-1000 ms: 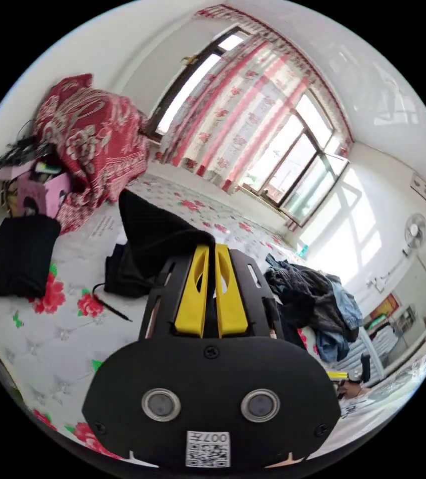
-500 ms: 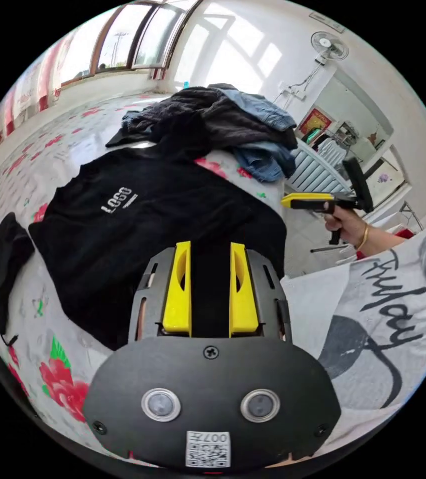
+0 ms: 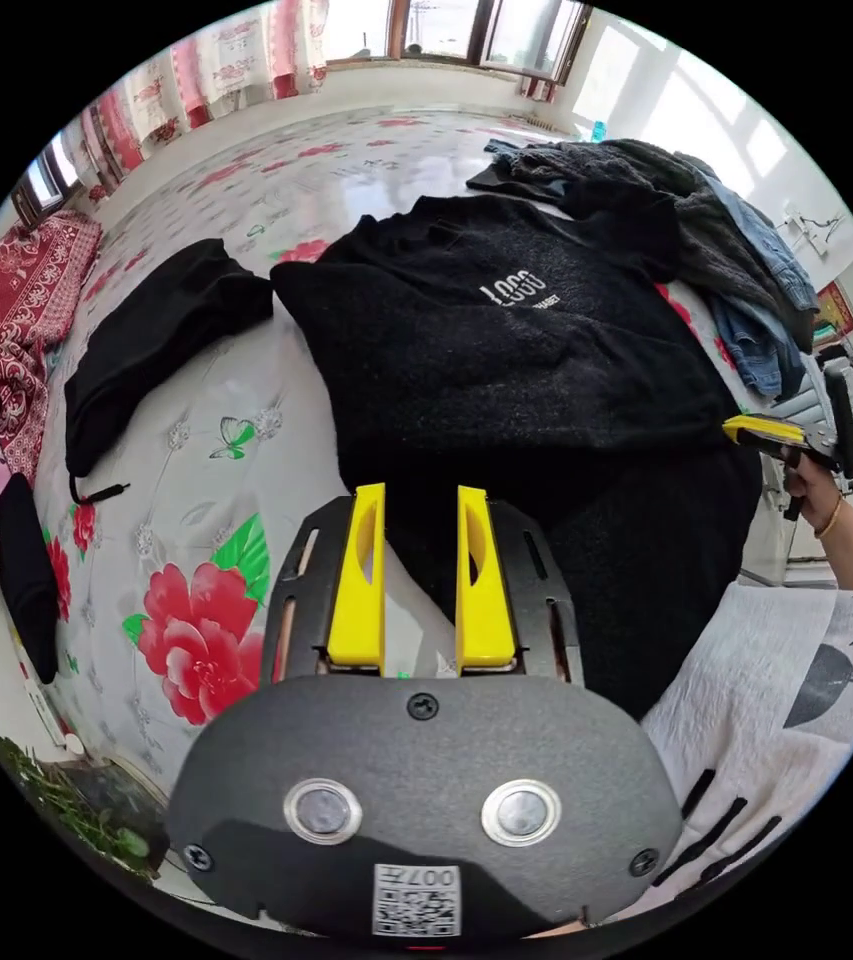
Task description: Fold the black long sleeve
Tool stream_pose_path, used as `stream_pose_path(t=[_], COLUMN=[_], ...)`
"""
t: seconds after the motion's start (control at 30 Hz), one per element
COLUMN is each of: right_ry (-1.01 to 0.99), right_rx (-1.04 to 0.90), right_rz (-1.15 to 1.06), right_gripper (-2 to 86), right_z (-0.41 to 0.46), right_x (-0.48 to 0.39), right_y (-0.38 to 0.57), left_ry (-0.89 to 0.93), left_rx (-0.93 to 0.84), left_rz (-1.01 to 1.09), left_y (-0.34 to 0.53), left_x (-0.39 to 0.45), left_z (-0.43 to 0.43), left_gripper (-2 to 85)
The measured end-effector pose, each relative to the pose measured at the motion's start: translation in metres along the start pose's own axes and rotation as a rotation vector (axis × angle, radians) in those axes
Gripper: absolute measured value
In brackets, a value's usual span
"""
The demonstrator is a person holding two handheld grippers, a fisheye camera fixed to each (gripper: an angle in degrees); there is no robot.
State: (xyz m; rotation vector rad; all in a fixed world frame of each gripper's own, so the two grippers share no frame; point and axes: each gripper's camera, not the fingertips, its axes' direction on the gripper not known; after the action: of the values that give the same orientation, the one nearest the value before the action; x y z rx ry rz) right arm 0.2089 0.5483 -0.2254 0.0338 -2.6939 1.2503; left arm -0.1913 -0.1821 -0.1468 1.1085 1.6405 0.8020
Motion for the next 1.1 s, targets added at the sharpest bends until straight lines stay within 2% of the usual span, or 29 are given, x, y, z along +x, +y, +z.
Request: stream_pose_path(t=[0.1, 0.17, 0.23, 0.27, 0.33, 0.43, 0.57, 0.73, 0.93, 1.1], right_ry=[-0.016, -0.005, -0.030, -0.089, -0.074, -0.097, -0.150, -0.144, -0.154, -0.304], right_rx=[0.085, 0.129, 0.087, 0.041, 0.009, 0.210, 0.350, 0.468, 0.431, 0.418], right_rz=[-0.021, -0.040, -0.038, 0.003, 0.096, 0.185, 0.297, 0.443, 0.571, 0.690], right_gripper=[0.7, 0.8, 1.2, 2.0, 3.9, 6.9, 9.3, 11.5, 10.1, 6.2], right_z=[-0.037, -0.062, -0.057, -0.045, -0.031, -0.055, -0.080, -0.079, -0.035, -0.006], right_x=[0.015, 0.027, 0.037, 0.048, 0.066, 0.097, 0.168, 0.254, 0.312, 0.323], right_y=[0.017, 0.037, 0.049, 0.053, 0.058, 0.056, 0.009, -0.062, -0.135, -0.160], left_ry=[-0.060, -0.066, -0.068, -0.068, -0.059, -0.020, 0.029, 0.054, 0.082, 0.141], left_rx=[-0.137, -0.089, -0.067, -0.051, -0.030, -0.023, 0.059, 0.038, -0.044, -0.013], left_rz=[-0.042, -0.019, -0.037, -0.048, -0.066, -0.120, -0.270, -0.357, -0.445, -0.459], left_y=[-0.006, -0.001, 0.000, 0.002, 0.004, 0.007, 0.030, 0.060, 0.084, 0.085], left_x=[-0.010, -0.010, -0.011, -0.012, -0.015, -0.027, -0.054, -0.073, -0.088, -0.099], left_z=[0.040, 0.047, 0.048, 0.049, 0.048, 0.039, 0.013, -0.007, -0.017, -0.024], left_gripper=[9.3, 9.1, 8.9, 8.5, 7.6, 3.6, -0.2, -0.9, -1.0, -1.0])
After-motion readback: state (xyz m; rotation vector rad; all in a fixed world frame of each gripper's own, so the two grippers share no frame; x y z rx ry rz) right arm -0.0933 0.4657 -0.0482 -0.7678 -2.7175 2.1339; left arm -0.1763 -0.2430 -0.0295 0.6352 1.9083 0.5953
